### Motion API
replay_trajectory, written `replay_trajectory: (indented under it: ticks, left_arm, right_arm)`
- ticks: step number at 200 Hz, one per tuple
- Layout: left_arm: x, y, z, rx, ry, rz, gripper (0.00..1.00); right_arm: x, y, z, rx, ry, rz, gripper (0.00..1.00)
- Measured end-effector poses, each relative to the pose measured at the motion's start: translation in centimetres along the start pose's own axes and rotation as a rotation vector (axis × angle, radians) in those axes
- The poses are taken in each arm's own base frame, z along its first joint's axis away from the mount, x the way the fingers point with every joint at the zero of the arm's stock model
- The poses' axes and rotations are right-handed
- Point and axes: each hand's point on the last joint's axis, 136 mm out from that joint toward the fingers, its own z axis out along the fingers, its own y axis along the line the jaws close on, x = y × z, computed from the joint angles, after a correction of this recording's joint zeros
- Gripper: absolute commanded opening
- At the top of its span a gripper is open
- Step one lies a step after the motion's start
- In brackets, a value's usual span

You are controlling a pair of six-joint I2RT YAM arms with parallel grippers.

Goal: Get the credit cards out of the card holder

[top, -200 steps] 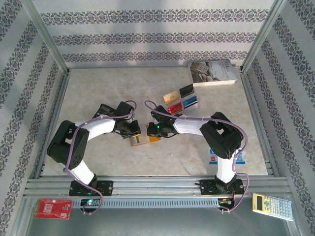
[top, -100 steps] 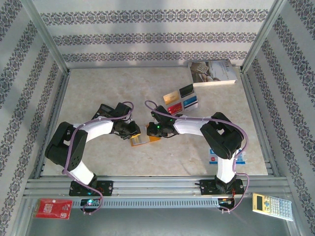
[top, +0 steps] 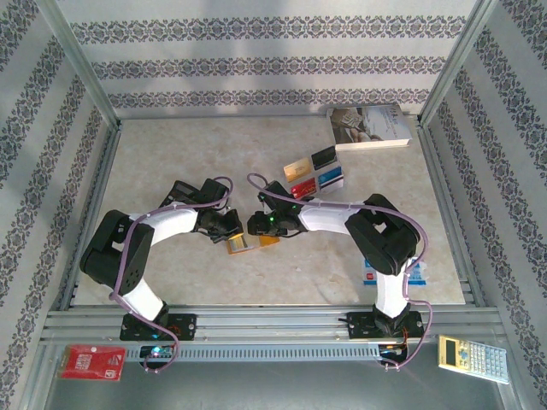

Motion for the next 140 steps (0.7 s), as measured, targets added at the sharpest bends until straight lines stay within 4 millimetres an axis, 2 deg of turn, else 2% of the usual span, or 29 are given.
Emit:
replay_trajectory:
  ticks: [32, 56, 103, 140]
  left_arm:
    - [0.0, 0.0, 0.0, 0.000, -0.001, 0.000, 0.09]
    - [0.0, -0.3, -0.5, 0.008, -0.009, 0.005, 0.13]
    - [0.8, -0.9, -1.0, 0.068, -0.002, -0.015, 0.27]
    - [0.9, -1.4, -0.9, 0.102, 0.005, -0.020, 0.28]
  right_arm:
    - [0.0, -0.5, 0.2, 0.030, 0.009, 0.002, 0.21]
    - [-0.1, -0.8, 0.3, 0.039, 0.004, 0.017, 0.15]
    - [-0.1, -1.3, 0.4, 0.038, -0.006, 0.050, 0.12]
    - [-0.3, -1.4, 0.3, 0.019, -0.013, 0.070, 0.14]
